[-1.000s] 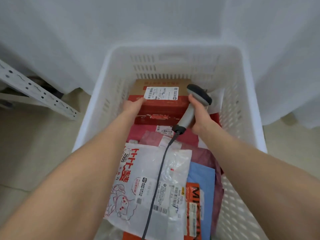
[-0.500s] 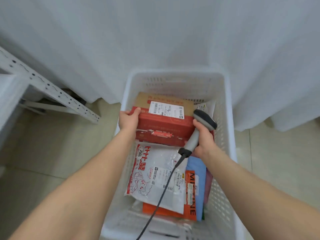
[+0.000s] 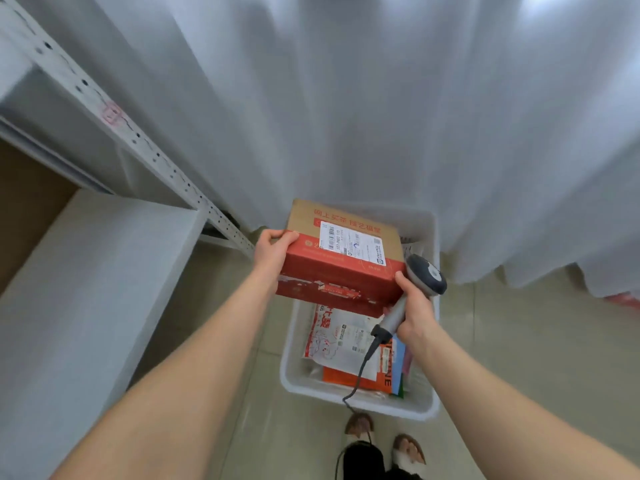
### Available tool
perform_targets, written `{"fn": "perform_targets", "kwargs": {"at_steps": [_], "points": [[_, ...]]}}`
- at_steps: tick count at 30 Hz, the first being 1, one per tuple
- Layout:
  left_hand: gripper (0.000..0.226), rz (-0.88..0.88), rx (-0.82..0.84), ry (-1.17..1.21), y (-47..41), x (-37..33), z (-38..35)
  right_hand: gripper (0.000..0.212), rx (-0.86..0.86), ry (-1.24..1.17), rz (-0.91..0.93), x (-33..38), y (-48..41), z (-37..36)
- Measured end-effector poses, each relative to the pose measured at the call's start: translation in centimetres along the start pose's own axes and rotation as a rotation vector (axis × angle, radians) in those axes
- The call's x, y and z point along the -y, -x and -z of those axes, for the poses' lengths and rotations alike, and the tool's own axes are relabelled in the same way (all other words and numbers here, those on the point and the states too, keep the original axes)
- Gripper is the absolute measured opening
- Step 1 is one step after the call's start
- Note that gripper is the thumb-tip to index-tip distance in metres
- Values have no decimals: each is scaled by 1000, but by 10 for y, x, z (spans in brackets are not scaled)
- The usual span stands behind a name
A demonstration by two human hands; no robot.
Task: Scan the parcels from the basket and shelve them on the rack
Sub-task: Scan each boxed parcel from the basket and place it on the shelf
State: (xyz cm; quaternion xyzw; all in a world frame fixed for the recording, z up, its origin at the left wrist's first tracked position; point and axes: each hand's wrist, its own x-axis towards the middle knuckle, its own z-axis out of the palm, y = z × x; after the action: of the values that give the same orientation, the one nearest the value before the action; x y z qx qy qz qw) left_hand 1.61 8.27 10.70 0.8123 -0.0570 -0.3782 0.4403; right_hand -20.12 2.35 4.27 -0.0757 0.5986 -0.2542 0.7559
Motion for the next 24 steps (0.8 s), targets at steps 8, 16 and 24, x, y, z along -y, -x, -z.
{"fn": "perform_targets", "kwargs": {"at_steps": [8,16,24], "points": [[38,-123,30,-20,84,-68,71,59,18,-6,51,20,116,-42],[34,-228,-20,171,159,-100,135,69,102,16,151,37,203,-74],[31,-190,-126,268,257,-76,200,60,213,58,247,17,292,-62]]}}
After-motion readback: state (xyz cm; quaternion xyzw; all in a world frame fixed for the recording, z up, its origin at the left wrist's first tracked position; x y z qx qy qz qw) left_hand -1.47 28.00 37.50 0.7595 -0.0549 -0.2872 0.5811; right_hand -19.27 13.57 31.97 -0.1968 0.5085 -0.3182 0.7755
